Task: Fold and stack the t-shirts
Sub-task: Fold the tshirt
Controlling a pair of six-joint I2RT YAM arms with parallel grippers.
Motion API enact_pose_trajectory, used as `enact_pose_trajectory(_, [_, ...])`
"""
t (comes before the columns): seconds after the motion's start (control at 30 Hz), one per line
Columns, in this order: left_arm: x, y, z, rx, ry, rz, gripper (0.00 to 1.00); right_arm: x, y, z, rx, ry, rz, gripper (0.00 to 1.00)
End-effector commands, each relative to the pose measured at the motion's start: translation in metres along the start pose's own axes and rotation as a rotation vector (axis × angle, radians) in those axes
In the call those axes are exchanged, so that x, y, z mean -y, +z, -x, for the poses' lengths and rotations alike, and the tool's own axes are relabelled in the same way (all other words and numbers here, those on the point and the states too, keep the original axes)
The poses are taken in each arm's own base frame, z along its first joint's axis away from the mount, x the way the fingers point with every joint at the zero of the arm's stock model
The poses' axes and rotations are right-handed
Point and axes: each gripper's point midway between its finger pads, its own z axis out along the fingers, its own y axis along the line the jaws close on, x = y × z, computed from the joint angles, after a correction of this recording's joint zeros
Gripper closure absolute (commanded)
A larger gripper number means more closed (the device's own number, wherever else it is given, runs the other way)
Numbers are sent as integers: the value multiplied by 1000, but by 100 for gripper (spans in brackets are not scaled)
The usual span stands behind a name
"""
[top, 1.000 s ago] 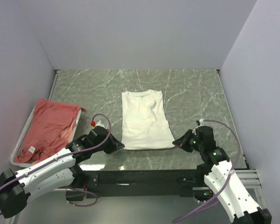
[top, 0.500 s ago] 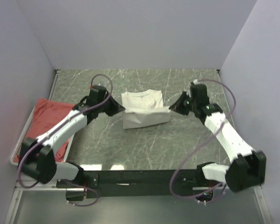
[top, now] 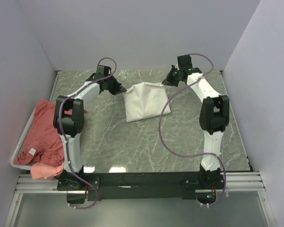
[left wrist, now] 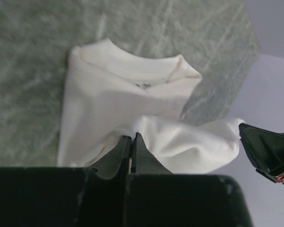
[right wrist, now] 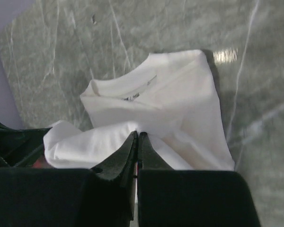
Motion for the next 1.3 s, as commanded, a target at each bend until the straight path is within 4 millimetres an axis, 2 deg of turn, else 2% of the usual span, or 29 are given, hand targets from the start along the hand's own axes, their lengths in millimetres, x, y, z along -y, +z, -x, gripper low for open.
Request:
enact_pose_trajectory(0.0, [8,10,27,3,3,-62,99,-3,22,31,13,-28,22,100])
enact_pose_trajectory(0.13, [-3,25,40,-21,-15,-84,99,6,50,47,12,-26,28,89])
enact_pose_trajectory(0.2, [-8,36,42,-38,-12,-97,96,10,58,53,12,-17,38,72])
enact_pose_trajectory(0.23, [-6,36,46,-35,-5,-106,82,14,59,56,17,-5,39,67])
enact_pose_trajectory(0.27, [-5,36,47,-40,-1,-118,74,16,60,57,22,0,44,58])
enact_pose_trajectory(0.3, [-2,35,50,-27,12,-144,60,14,57,58,31,-2,47,54])
enact_pose_trajectory(0.4, [1,22,59,7,25,-164,43,14,45,61,64,-21,45,49])
enact_pose_trajectory(0.5, [2,7,71,57,32,-165,40,10,29,57,81,-25,59,49])
enact_pose_trajectory(0.53, [0,4,72,64,28,-150,40,6,26,57,95,-33,75,49])
enact_pose_trajectory(0.57, [-1,1,73,75,30,-139,42,10,29,41,65,-26,71,49])
enact_pose_trajectory(0.6, [-1,-5,76,104,29,-118,46,-1,18,40,77,-37,96,49])
enact_pose_trajectory(0.67, [-6,-8,70,116,16,-74,50,-10,15,29,68,-53,120,50])
enact_pose_trajectory(0.7, [-7,-13,71,146,21,-50,58,-17,15,14,45,-54,135,51])
enact_pose_trajectory(0.77, [-5,-13,60,148,38,-14,66,-25,19,-2,12,-60,169,52])
enact_pose_trajectory(0.8, [-1,-13,58,154,54,-10,74,-31,22,-11,-6,-71,178,52])
enact_pose_trajectory(0.93, [14,3,28,105,106,-33,90,-37,37,-33,-61,-75,190,52])
enact_pose_trajectory(0.97, [8,15,21,80,110,-12,92,-35,42,-38,-79,-63,200,53])
enact_pose_trajectory(1.03, [14,26,14,59,134,-15,96,-34,47,-41,-91,-59,206,53])
enact_pose_trajectory(1.13, [4,47,8,11,119,-29,98,-21,58,-42,-104,-51,180,53])
enact_pose_trajectory(1.17, [-8,59,4,-10,114,-8,98,-11,63,-46,-118,-37,159,53])
enact_pose_trajectory(1.2, [-6,62,8,-5,127,-6,99,-5,65,-47,-122,-22,148,53])
enact_pose_trajectory(1.27, [-23,72,12,-12,104,30,98,14,70,-53,-143,9,120,53])
